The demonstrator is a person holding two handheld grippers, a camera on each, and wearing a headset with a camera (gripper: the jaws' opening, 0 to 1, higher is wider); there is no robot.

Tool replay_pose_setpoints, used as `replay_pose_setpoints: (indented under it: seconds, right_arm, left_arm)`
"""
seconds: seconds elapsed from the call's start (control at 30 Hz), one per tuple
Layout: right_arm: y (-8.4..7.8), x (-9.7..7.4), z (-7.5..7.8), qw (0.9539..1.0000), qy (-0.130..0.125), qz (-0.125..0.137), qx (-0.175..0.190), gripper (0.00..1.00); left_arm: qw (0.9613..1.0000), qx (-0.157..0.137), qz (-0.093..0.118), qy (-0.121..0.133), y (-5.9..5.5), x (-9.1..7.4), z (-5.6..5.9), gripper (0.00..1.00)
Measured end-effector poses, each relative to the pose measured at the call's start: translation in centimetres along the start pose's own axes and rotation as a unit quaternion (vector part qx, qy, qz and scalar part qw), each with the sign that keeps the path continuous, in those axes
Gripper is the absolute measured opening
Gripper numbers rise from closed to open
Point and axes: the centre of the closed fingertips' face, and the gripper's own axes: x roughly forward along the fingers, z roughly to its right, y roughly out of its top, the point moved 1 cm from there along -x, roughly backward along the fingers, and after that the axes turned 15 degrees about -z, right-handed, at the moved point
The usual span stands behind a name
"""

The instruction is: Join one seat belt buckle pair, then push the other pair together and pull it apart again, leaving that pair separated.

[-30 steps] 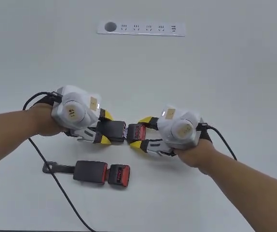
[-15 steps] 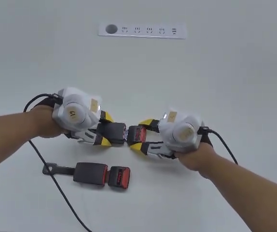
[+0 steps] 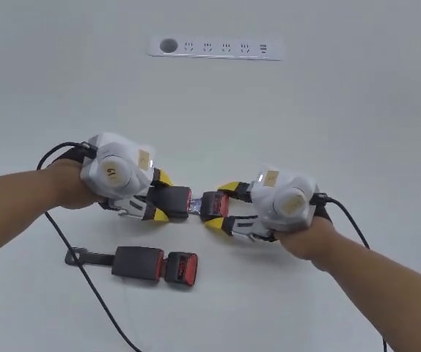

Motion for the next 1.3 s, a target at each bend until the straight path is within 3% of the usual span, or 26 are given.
replay_pose_setpoints:
  seconds: [0.23,0.6,1.3]
  right_arm:
    - [-0.1,-0.1,0.0,0.9999,0.004,-0.001,-0.012,0.37]
    - [-2.3,-1.8,0.7,0.9996,-0.003,-0.017,-0.024,0.37]
    - [-5.1,-4.0,1.4,0.9993,-0.009,-0.024,-0.027,0.37]
  left_arm:
    - [1.0,0.002,-0.005,-0.001,0.2,-0.1,0.1,0.35]
    - [1.0,0.004,-0.007,-0.004,0.1,-0.1,0.0,0.35]
    - [1.0,-0.003,-0.005,-0.003,-0.2,0.2,-0.3,0.36]
